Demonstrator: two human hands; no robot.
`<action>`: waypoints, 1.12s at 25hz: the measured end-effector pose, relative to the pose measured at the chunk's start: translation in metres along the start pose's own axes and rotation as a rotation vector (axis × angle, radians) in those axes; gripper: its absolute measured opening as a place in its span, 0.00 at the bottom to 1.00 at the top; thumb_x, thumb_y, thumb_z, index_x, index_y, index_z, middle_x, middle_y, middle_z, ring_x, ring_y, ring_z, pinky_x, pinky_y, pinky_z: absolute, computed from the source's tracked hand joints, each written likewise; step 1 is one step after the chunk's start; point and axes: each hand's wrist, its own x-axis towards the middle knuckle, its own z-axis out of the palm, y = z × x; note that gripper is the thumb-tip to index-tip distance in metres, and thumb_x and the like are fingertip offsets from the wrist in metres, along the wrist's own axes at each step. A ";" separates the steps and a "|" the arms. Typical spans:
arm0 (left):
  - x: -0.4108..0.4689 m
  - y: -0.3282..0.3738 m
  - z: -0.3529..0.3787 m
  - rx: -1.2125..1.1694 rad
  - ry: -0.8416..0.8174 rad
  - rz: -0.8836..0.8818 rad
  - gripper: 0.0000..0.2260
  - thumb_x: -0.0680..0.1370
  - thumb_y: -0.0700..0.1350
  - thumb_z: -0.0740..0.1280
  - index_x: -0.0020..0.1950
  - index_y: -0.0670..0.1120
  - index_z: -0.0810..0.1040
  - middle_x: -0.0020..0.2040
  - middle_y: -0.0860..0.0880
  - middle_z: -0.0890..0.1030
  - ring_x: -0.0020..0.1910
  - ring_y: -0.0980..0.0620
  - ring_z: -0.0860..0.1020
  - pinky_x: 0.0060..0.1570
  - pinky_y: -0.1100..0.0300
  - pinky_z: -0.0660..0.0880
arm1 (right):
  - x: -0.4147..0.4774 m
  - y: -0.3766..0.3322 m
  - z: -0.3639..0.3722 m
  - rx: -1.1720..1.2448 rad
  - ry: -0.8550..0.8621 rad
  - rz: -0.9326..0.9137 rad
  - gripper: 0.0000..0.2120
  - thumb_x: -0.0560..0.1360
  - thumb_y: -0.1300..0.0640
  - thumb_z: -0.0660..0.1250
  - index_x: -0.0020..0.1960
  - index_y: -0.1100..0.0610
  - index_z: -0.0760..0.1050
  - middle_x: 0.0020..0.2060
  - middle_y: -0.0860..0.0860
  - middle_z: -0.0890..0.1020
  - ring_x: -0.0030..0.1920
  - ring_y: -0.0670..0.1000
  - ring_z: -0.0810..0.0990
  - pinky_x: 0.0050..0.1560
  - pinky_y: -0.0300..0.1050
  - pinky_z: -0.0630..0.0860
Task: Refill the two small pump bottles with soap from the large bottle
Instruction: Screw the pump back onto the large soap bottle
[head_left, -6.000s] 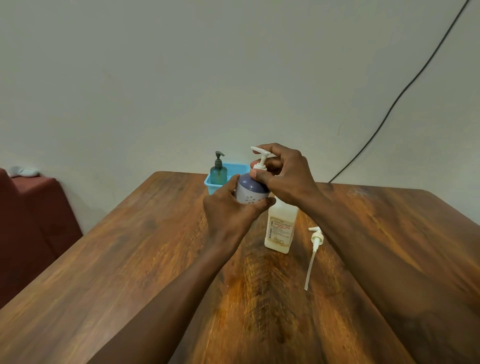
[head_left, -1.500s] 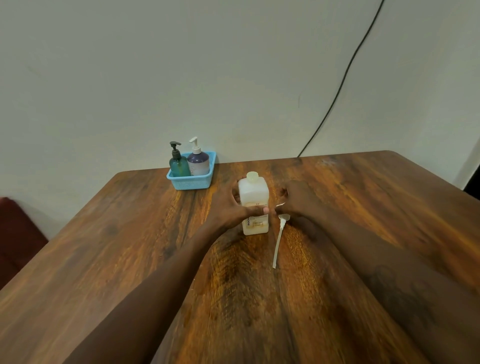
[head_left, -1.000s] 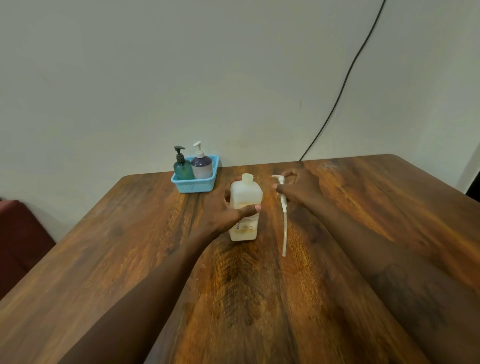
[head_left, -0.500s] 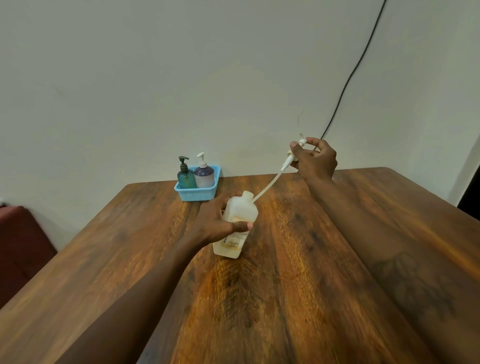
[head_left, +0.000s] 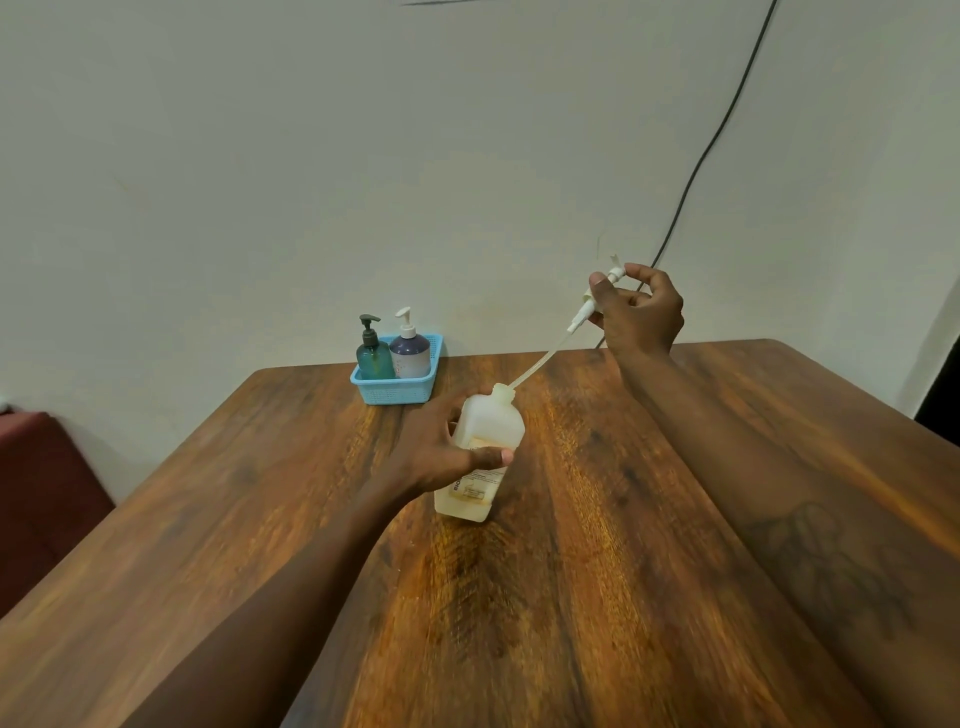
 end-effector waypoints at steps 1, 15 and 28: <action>0.001 0.002 0.001 -0.004 0.002 0.001 0.40 0.68 0.60 0.82 0.77 0.58 0.70 0.68 0.53 0.78 0.64 0.51 0.77 0.53 0.60 0.75 | -0.002 0.001 0.001 -0.006 -0.040 -0.008 0.20 0.74 0.54 0.78 0.62 0.56 0.77 0.42 0.50 0.86 0.41 0.47 0.88 0.45 0.48 0.87; 0.015 0.041 0.001 -0.266 0.085 0.072 0.29 0.71 0.55 0.81 0.69 0.63 0.73 0.61 0.57 0.84 0.56 0.55 0.85 0.56 0.49 0.84 | -0.026 -0.010 0.005 -0.039 -0.953 0.046 0.23 0.79 0.62 0.71 0.73 0.55 0.72 0.58 0.57 0.86 0.59 0.56 0.86 0.59 0.53 0.83; 0.028 0.057 -0.004 -0.516 0.059 0.045 0.34 0.69 0.53 0.82 0.73 0.52 0.75 0.61 0.50 0.86 0.57 0.50 0.86 0.58 0.43 0.83 | -0.015 -0.046 0.005 -0.020 -0.982 0.017 0.17 0.78 0.63 0.73 0.66 0.61 0.77 0.58 0.56 0.86 0.60 0.55 0.85 0.62 0.53 0.82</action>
